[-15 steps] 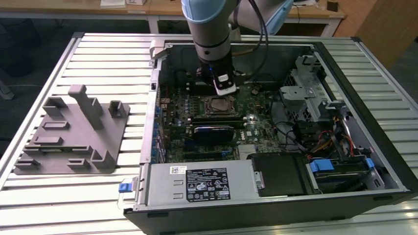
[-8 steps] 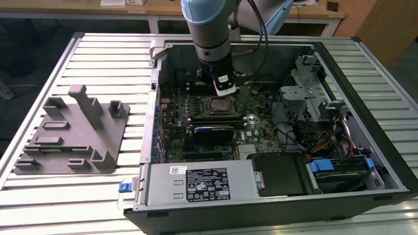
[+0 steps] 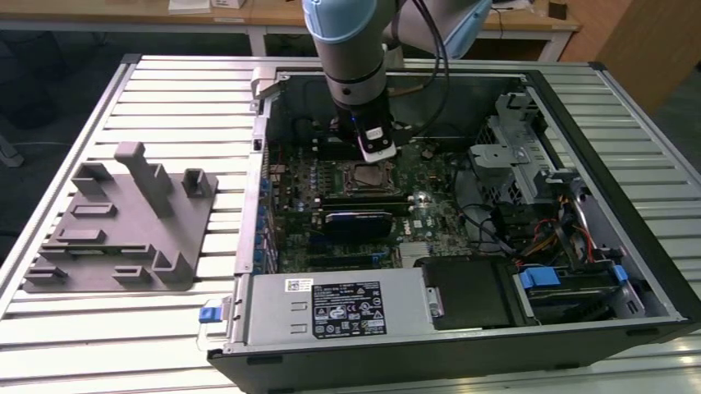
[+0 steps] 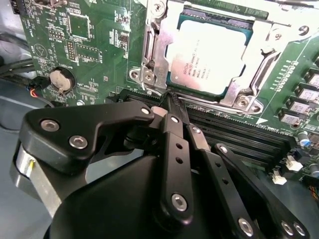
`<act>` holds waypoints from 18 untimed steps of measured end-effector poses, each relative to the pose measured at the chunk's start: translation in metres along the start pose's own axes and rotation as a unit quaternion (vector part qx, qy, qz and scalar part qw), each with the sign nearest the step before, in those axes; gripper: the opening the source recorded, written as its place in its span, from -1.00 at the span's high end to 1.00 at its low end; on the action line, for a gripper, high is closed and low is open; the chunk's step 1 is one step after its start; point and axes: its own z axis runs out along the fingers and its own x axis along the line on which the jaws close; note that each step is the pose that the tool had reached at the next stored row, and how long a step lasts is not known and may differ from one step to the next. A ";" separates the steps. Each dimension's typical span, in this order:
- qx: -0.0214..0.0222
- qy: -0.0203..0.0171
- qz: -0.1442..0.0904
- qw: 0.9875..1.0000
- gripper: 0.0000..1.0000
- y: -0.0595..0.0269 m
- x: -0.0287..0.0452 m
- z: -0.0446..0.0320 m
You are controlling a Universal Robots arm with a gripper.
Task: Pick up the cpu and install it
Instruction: 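Install the first cpu locking lever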
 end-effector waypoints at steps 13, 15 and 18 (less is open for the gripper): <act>-0.006 0.002 0.002 1.000 0.79 -0.0005 0.0001 0.0010; -0.006 0.002 0.002 1.000 0.79 -0.0005 0.0001 0.0009; -0.006 0.002 0.002 1.000 0.79 -0.0001 -0.0002 -0.0005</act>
